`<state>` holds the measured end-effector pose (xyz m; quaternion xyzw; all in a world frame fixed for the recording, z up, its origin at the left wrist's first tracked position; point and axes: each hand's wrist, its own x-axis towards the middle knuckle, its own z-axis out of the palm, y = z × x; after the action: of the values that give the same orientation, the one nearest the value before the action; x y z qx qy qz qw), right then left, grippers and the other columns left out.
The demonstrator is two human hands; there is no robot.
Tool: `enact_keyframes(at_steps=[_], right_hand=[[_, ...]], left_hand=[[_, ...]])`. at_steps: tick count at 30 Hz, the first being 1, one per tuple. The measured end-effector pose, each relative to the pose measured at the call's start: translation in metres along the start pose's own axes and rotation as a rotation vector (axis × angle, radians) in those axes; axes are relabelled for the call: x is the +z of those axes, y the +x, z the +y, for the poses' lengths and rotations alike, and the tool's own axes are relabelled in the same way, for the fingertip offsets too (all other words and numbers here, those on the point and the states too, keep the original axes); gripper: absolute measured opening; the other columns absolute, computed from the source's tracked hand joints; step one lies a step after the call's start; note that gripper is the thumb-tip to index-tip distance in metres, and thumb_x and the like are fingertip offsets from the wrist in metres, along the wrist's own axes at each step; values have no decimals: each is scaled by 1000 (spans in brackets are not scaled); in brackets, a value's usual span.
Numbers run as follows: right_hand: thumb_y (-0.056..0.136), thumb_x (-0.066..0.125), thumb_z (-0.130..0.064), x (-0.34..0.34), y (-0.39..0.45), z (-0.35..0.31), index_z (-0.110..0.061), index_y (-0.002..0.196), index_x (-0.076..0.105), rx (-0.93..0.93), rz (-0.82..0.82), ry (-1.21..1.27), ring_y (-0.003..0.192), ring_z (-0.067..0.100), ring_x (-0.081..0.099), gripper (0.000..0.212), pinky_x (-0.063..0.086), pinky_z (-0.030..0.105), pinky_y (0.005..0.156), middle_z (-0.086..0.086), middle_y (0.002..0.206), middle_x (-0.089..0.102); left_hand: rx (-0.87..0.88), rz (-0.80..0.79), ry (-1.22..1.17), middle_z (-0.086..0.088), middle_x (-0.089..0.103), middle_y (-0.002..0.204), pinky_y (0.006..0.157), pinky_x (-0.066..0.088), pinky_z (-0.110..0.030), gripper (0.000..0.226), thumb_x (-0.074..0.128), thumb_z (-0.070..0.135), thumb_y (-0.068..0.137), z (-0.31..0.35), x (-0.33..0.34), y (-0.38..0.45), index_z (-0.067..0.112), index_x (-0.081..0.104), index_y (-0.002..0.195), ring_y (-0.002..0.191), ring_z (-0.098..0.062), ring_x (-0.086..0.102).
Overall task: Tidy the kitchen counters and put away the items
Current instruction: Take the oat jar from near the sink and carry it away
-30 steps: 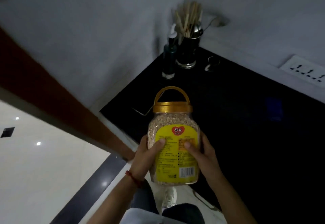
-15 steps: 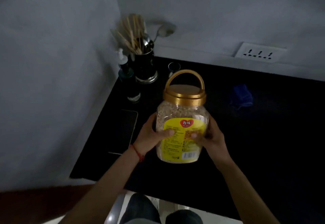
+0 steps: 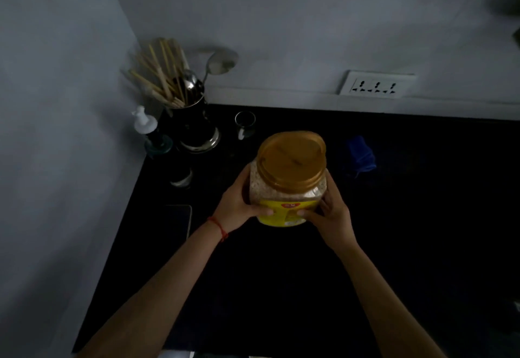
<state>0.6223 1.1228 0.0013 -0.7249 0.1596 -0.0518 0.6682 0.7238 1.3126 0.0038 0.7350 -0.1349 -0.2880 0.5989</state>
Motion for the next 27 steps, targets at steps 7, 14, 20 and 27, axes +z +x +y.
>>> enact_keyframes(at_steps=[7,14,20,27], right_hand=[[74,73,-8,0,43,0,-26,142,27,-35,104,-103,114,-22,42,84,37,0,92,-36,124,40],[74,74,-13,-6,107,-6,-18,136,35,-7,195,-194,114,11,50,74,42,23,94,5,129,55],[73,74,-11,-8,147,-7,-15,132,36,33,194,-151,115,21,56,70,48,35,96,9,127,57],[75,72,-9,-3,165,-11,-10,131,34,30,196,-144,114,17,53,67,46,33,97,10,128,55]], left_hand=[[11,108,-16,1,48,136,105,41,-49,102,84,45,42,2,1,45,55,30,127,130,-19,43],[30,218,-11,-14,50,137,99,45,-33,96,80,18,59,11,4,103,15,31,142,127,-24,46],[54,251,-39,-14,49,136,99,43,-33,87,76,8,65,16,-2,140,11,32,141,126,-24,47],[77,272,-20,-15,48,136,75,46,-1,79,70,-3,71,21,-9,159,7,31,140,121,-16,45]])
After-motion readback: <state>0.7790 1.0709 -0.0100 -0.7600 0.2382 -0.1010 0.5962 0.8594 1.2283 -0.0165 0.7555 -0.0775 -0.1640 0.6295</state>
